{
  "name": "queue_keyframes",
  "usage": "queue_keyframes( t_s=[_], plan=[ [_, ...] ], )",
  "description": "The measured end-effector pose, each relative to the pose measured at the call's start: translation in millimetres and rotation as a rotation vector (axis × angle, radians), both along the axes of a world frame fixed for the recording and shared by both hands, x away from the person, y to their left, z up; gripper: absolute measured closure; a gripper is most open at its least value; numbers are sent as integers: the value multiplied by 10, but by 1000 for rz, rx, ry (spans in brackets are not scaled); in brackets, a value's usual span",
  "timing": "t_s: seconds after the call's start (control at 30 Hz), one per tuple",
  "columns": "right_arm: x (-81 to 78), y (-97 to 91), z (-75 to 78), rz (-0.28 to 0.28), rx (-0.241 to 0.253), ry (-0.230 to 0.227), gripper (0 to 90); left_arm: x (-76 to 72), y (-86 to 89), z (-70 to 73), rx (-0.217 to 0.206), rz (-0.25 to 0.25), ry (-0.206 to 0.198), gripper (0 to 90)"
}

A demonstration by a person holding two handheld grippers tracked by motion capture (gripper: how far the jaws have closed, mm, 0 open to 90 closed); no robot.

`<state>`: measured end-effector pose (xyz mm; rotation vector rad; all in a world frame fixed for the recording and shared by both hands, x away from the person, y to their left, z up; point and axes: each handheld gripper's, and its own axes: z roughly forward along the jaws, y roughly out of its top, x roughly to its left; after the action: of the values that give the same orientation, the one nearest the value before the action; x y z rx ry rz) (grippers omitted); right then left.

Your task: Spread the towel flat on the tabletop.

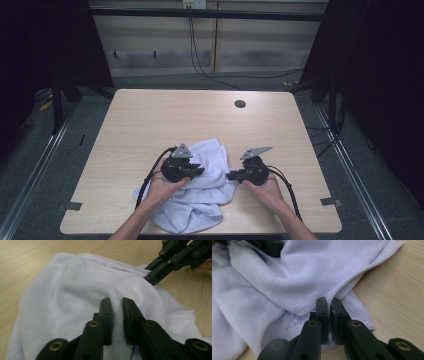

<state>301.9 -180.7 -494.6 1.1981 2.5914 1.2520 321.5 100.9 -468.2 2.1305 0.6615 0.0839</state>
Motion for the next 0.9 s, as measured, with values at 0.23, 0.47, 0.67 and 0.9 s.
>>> queue_keyframes(
  t_s=[0.23,0.47,0.67,0.9],
  plan=[
    [56,-222,154,-112,55,-34,879,-17,253,278,-142,10,-74,825],
    [42,-458,360,-182,93,-109,881,20,547,413,-194,98,-102,852],
    [117,-579,668,-225,111,-168,882,62,692,537,-238,138,-125,856],
    [392,-754,1237,-325,131,-284,883,288,937,1026,-275,245,-236,861]
  ],
)
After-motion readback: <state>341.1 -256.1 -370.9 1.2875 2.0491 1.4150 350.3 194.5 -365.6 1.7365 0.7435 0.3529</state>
